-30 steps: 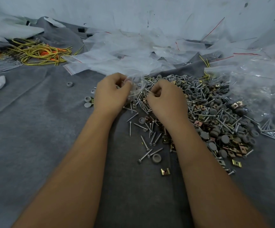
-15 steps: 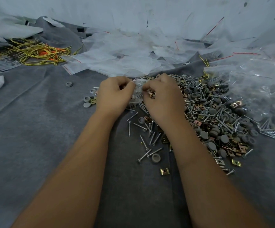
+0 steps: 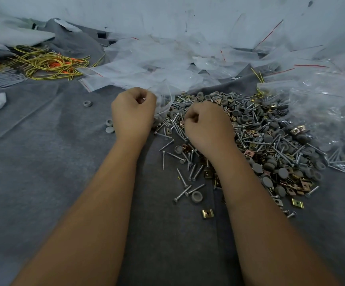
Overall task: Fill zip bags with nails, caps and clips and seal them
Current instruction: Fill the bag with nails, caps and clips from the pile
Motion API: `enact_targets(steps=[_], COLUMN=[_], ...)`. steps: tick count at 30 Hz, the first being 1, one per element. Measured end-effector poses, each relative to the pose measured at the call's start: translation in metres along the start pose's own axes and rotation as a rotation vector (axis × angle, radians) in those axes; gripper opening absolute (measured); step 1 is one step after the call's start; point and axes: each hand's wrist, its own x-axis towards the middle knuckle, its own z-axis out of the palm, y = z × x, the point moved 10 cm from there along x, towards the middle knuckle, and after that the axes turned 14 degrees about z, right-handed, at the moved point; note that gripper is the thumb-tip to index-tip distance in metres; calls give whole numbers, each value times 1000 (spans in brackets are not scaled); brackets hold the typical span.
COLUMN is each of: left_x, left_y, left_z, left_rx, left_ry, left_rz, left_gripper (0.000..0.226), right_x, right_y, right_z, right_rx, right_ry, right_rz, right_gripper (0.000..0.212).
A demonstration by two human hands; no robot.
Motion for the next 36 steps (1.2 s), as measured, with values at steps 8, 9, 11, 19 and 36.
enact_targets(steps=[8, 9, 11, 19, 36], left_x=[0, 0, -1, -2, -3], left_y=[-2, -1, -1, 2, 2], left_z=[2, 2, 3, 5, 7], left_rx=[-37, -39, -42, -53, -98], left_ry=[1, -6, -12, -36, -34], left_rz=[-17, -18, -17, -14, -23], left_gripper=[24, 25, 25, 29, 21], right_x=[-6, -6, -5, -4, -1], right_y=[-4, -4, -3, -3, -2], right_z=[25, 24, 24, 23, 2], right_rx=[-337, -340, -346, -308, 41], right_ry=[-66, -51, -37, -53, 46], right_rz=[-82, -87, -83, -82, -19], right_gripper=[31, 31, 36, 26, 8])
